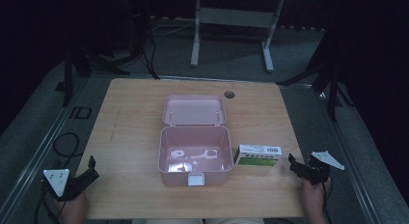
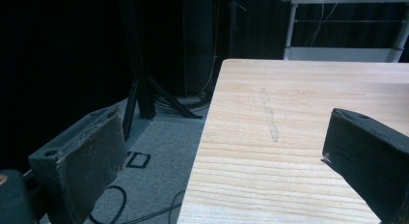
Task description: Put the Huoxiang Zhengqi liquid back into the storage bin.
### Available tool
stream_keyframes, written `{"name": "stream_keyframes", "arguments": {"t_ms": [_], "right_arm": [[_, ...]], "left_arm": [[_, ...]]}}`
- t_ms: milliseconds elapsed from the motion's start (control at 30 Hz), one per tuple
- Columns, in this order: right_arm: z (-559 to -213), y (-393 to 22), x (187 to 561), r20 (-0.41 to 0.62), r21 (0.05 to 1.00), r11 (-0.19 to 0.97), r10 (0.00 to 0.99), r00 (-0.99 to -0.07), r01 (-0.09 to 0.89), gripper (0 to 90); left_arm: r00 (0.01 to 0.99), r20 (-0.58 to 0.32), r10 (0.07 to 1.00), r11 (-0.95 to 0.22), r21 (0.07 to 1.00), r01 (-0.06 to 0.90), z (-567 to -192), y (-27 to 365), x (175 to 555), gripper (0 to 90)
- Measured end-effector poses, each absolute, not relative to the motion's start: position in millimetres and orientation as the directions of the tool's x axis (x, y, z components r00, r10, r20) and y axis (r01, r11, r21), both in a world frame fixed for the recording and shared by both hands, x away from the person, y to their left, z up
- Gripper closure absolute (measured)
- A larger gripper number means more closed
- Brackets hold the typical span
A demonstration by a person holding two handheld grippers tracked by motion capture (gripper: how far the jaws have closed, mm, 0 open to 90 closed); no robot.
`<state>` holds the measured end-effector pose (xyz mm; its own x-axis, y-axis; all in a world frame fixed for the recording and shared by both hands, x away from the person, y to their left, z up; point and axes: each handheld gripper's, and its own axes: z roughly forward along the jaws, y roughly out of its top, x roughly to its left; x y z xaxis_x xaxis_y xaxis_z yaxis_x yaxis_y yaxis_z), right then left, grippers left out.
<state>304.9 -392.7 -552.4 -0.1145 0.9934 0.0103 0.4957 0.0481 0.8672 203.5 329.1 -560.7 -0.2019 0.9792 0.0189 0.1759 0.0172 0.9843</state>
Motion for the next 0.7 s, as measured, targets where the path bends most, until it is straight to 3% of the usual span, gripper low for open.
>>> {"name": "stream_keyframes", "arguments": {"t_ms": [300,533,700], "right_arm": [[-549,-405,306,0.099,0.839,0.032,0.973,-0.211,0.543,10.2],[-550,-419,307,0.151,0.811,0.106,0.912,-0.381,0.575,10.2],[-549,-421,306,0.156,0.775,0.241,0.823,-0.546,0.585,10.2]], "left_arm": [[-0.197,0.012,0.98,0.024,0.984,0.179,-560,330,204,1.6],[-0.179,0.012,0.984,0.022,0.982,0.185,-560,331,205,1.7],[-0.172,0.007,0.985,0.026,0.982,0.188,-560,331,206,1.6]]}}
